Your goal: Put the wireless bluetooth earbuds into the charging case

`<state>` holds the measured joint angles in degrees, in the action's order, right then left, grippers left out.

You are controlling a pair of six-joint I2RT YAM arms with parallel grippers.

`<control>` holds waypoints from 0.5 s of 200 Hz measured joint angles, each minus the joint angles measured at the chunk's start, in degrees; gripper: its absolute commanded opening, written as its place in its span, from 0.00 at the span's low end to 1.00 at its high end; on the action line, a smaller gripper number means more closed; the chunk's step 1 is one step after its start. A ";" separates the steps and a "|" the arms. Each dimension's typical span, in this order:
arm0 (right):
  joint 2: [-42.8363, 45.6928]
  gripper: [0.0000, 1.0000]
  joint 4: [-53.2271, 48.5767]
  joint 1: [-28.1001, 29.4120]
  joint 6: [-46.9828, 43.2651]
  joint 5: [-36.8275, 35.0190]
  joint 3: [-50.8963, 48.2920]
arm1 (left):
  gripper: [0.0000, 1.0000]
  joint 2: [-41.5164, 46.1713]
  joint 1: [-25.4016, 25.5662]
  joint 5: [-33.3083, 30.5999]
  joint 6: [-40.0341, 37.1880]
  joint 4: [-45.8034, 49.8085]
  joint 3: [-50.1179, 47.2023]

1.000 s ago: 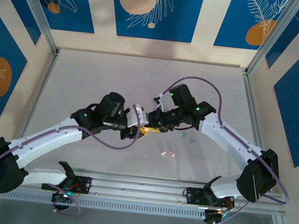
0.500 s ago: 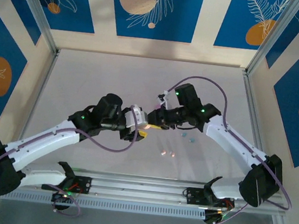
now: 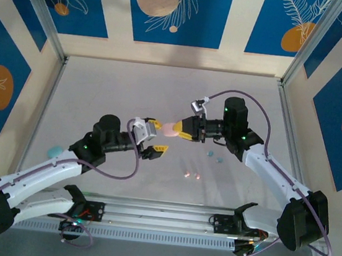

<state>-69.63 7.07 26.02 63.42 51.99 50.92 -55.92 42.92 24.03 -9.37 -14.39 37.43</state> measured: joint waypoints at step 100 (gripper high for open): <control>-1.09 0.18 7.89 1.38 5.86 3.74 -0.04 | 0.44 -0.63 -0.28 2.71 4.61 -9.22 -0.57</control>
<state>-70.72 14.96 27.40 69.28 55.72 50.87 -56.55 42.63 26.74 -4.75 -23.62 36.86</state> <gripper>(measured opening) 0.270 0.484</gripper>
